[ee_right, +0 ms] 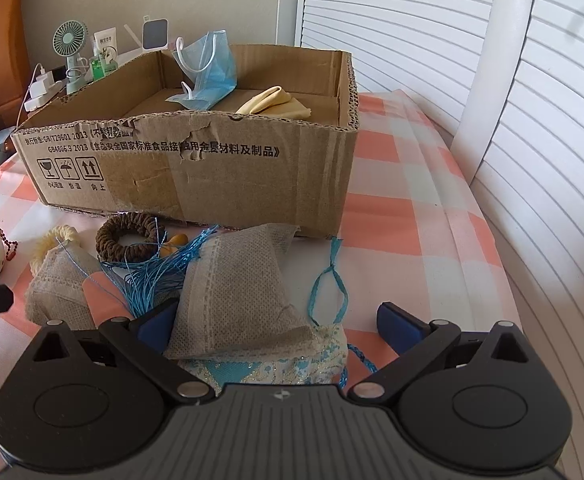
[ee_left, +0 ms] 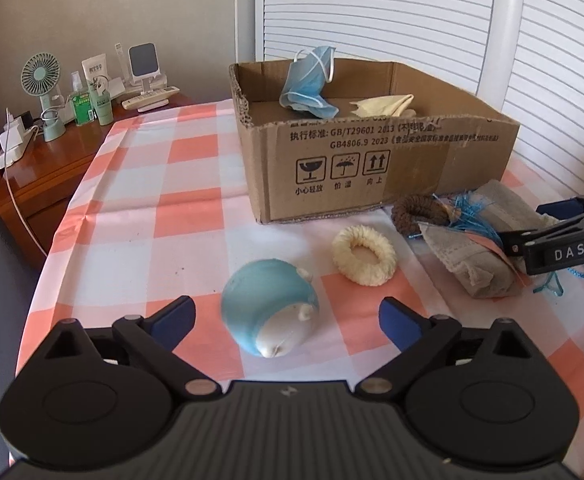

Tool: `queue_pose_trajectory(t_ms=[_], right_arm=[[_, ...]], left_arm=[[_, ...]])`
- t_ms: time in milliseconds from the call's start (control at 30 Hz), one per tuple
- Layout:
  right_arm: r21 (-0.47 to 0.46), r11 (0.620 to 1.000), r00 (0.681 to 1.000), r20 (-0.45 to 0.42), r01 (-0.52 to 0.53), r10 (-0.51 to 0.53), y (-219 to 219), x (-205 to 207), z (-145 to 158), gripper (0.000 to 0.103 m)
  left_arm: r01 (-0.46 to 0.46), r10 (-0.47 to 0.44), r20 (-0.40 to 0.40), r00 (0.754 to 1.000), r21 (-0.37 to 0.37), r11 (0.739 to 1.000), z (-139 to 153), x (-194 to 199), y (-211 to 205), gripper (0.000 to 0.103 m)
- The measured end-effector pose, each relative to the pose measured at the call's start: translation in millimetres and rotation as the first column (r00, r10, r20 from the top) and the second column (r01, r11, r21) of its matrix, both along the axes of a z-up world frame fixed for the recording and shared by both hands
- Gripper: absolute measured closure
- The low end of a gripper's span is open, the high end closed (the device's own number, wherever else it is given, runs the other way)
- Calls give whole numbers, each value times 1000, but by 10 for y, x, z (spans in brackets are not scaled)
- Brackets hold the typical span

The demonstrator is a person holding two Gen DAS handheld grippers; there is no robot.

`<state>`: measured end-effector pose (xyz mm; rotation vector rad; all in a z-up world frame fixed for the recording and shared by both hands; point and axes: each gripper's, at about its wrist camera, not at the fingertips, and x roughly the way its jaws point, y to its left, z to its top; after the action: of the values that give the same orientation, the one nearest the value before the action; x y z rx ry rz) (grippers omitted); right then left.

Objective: Organize soft objects
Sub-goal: 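Grasp the light-blue ball toy with the left gripper while the right grasps the grey pouch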

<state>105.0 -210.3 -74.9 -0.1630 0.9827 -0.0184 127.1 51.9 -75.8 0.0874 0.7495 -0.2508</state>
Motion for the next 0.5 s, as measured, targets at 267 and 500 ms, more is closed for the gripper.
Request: queue_pose_trajectory(t_ms=[267, 500], right_arm=[[0, 1000, 1000, 1, 0, 0, 0, -1, 0, 0], [-3, 1000, 1000, -1, -4, 4, 4, 7, 4, 0]], left_arm=[[44, -44, -2, 999, 33, 998, 48, 42, 12, 38], [43, -43, -6, 999, 18, 999, 46, 57, 37, 49]])
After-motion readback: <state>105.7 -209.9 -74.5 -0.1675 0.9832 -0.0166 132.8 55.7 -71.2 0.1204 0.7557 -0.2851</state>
